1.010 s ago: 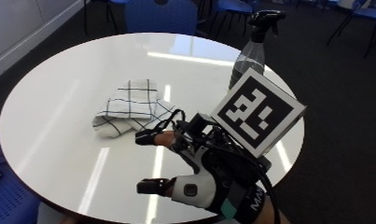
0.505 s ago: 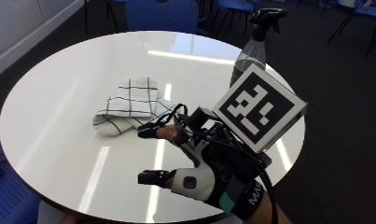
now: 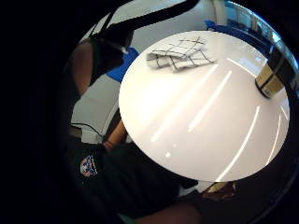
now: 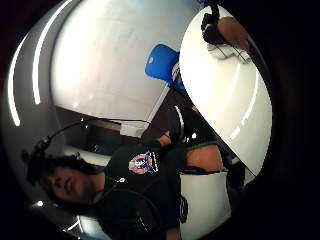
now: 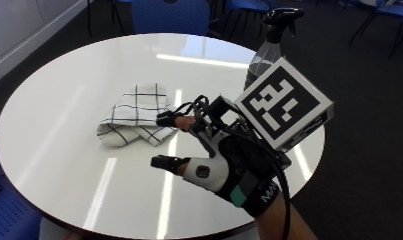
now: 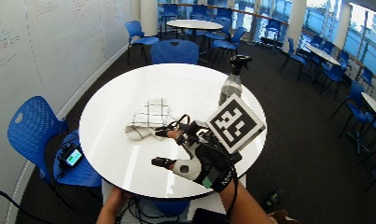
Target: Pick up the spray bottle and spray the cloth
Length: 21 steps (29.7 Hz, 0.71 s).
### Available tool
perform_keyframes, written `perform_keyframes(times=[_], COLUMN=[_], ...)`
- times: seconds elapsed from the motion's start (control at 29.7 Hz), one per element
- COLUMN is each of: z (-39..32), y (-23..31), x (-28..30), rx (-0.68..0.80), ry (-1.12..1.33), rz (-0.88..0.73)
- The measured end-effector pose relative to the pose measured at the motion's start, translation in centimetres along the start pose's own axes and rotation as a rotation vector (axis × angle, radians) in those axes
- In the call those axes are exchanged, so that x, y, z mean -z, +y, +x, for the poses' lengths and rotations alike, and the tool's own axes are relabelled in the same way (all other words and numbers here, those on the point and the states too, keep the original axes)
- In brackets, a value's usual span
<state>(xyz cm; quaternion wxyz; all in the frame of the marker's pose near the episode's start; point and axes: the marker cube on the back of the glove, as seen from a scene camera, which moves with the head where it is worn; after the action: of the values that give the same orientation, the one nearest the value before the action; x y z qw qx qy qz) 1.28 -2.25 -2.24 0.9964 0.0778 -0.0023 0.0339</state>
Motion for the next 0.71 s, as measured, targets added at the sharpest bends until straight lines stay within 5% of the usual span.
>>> perform_keyframes(times=[0.71], z=[4.8], y=[-4.0], x=[7.6], rx=[-0.168], ry=[-0.064], rz=[0.453])
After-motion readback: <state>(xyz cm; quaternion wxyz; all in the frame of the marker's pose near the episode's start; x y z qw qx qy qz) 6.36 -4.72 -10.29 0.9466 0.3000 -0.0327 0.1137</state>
